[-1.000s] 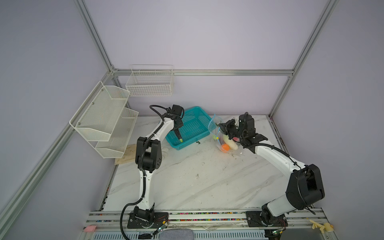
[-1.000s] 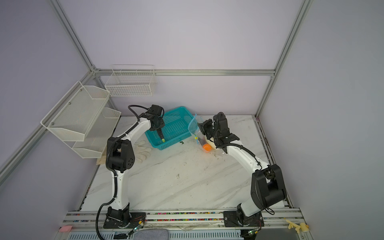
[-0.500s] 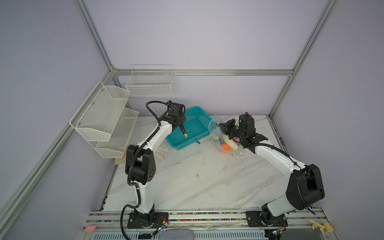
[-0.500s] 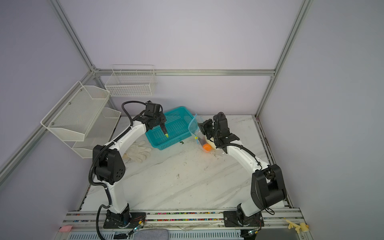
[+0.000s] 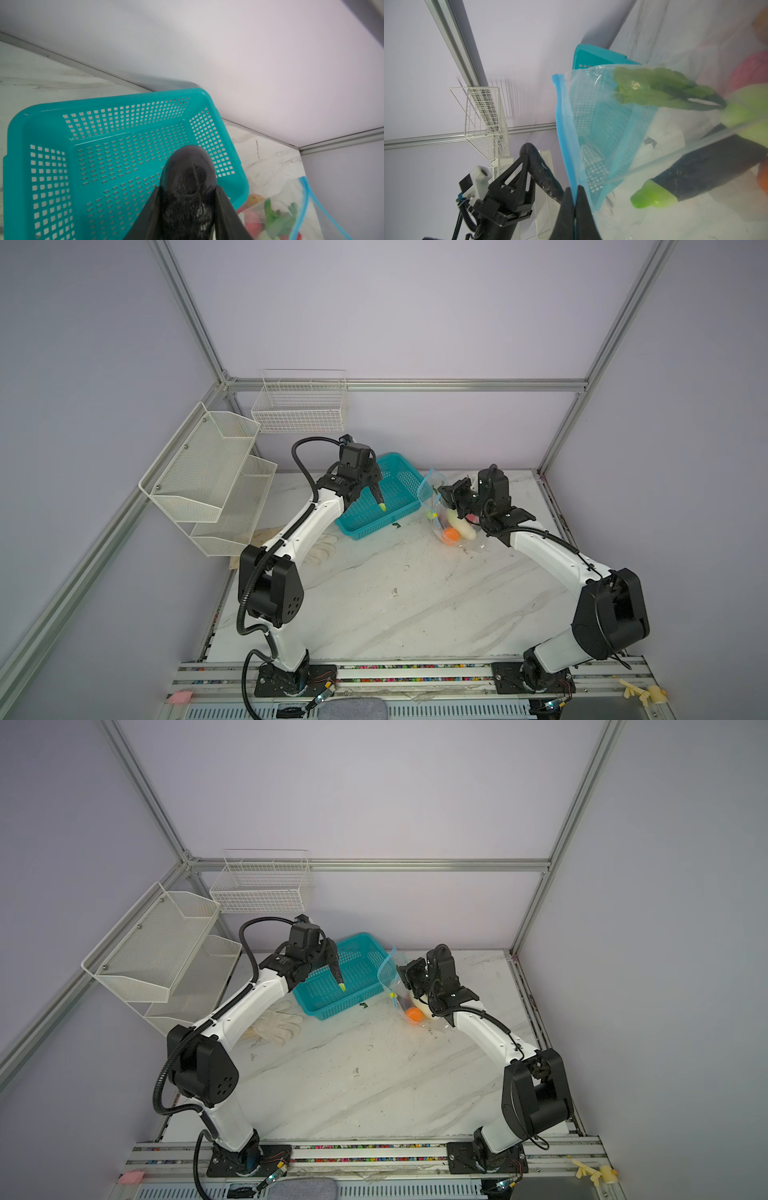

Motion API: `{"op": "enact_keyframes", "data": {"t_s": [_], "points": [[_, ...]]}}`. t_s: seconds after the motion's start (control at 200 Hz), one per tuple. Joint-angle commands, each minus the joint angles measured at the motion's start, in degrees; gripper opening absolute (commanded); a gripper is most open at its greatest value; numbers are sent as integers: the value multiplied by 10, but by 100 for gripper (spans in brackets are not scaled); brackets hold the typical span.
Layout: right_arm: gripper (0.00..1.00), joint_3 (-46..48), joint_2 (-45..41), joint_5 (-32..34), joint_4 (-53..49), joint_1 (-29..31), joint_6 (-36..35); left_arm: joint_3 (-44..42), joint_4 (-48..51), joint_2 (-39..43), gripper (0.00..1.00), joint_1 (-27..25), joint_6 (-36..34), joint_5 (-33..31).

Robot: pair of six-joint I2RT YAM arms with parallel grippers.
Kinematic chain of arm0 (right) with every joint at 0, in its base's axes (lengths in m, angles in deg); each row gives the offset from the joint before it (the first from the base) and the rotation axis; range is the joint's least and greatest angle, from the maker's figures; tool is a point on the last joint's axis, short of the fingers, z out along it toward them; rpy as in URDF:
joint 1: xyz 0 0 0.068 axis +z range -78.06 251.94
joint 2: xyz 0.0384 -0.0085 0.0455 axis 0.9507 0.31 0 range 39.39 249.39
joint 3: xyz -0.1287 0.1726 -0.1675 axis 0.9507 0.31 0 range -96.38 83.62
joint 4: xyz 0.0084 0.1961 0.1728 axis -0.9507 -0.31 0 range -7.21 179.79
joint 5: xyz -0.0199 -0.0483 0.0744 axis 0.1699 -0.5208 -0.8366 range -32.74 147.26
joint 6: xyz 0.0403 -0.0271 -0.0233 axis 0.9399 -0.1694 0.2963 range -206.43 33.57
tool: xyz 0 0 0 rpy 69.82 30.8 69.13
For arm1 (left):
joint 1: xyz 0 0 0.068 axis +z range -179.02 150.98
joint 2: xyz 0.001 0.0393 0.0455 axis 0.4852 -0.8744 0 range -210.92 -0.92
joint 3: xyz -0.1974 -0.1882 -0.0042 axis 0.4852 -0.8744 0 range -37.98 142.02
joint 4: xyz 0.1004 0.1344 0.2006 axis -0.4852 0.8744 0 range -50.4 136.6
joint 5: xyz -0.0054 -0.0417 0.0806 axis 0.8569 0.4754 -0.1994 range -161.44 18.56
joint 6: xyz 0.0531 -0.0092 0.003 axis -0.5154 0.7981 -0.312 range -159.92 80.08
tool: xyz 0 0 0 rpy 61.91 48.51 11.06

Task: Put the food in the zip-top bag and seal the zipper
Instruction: 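Lift the eggplant with the left gripper and carry it over the bag mouth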

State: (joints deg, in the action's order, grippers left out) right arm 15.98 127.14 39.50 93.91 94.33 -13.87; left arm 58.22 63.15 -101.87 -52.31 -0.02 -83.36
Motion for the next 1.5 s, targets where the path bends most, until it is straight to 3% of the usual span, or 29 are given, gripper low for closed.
{"op": "enact_keyframes", "data": {"t_s": [0.0,0.33,0.635,1.08,1.495], "points": [[0,-10,-13,6,12,-3,6,-27,-69,52,24,-34,5,-44],[0,-16,-16,8,7,-3,6,-40,-171,50,21,-115,22,-158],[0,-16,-18,8,7,-3,6,-63,-236,37,21,-164,50,-210],[0,-17,-21,4,9,-3,6,-76,-327,-6,21,-187,-2,-255],[0,-15,-21,3,12,-3,5,-71,-329,-21,21,-204,-9,-249]]}}
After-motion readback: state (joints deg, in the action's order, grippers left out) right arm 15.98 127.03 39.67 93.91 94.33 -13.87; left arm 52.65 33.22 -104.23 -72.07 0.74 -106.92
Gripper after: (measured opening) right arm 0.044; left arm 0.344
